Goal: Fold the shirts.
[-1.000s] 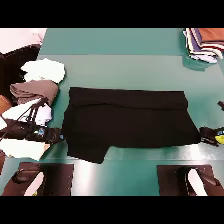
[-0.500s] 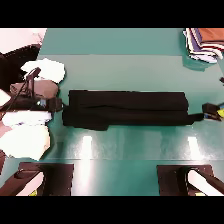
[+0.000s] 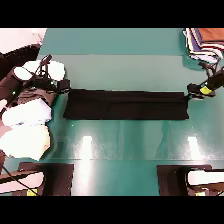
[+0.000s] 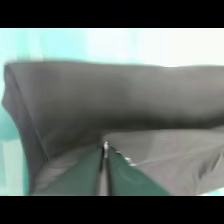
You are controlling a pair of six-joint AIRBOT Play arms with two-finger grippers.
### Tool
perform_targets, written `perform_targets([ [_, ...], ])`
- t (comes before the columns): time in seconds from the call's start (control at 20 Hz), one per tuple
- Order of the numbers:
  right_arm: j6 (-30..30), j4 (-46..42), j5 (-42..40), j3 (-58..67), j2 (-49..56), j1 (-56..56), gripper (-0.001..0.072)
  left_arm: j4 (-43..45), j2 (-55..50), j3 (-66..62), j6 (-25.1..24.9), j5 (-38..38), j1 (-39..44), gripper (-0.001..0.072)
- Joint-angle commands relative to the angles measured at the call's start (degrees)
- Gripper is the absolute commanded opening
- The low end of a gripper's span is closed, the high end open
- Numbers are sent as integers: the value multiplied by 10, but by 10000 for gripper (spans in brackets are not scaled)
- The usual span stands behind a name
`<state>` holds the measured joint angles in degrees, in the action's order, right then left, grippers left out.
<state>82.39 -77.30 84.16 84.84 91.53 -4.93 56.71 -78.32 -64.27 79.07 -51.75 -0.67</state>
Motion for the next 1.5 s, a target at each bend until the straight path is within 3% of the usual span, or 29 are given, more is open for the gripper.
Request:
perform_targets([
  [0.0,-21,81,-3,52,56,-13,161,-2,-23,-13,0,32,0,466],
  [0.05,-22,104,-2,58,61,-24,350,-4,-22,-13,5,31,0,545],
  [0.1,-30,121,1,59,62,-37,383,-8,-20,-14,6,25,0,547],
  [0.2,-54,133,28,58,61,-69,383,-10,-20,-25,6,-13,0,546],
  [0.25,-64,133,43,50,60,-89,383,-19,-20,-30,5,-31,0,424],
  [0.3,-70,134,48,35,55,-110,383,-34,-19,-30,2,-42,0,142],
  [0.35,-71,133,47,15,50,-132,387,-47,-20,-30,-5,-49,0,35],
  [0.4,-74,134,43,-6,46,-151,393,-57,-20,-30,-6,-48,3,32],
  [0.45,-80,134,39,-30,44,-173,532,-62,-20,-30,-6,-45,12,25],
  [0.5,-83,148,37,-52,46,-190,616,-62,-20,-30,-6,-39,25,25],
  [0.8,-174,310,22,-130,98,-212,609,-62,-23,-30,43,52,144,24],
  [0.9,-185,317,14,-130,105,-192,539,-62,-23,-30,50,64,169,24],
  [0.95,-185,317,3,-130,106,-183,448,-62,-23,-30,55,67,179,24],
  [1.0,-185,317,-8,-130,106,-176,307,-62,-24,-30,70,71,186,24],
  [1.05,-189,318,-12,-130,106,-170,117,-62,-26,-30,81,79,192,23],
  [1.1,-202,323,-7,-130,104,-169,14,-62,-35,-35,82,82,199,24],
  [1.45,-218,417,-4,-130,-23,-131,14,-62,-194,-172,85,50,259,23],
])
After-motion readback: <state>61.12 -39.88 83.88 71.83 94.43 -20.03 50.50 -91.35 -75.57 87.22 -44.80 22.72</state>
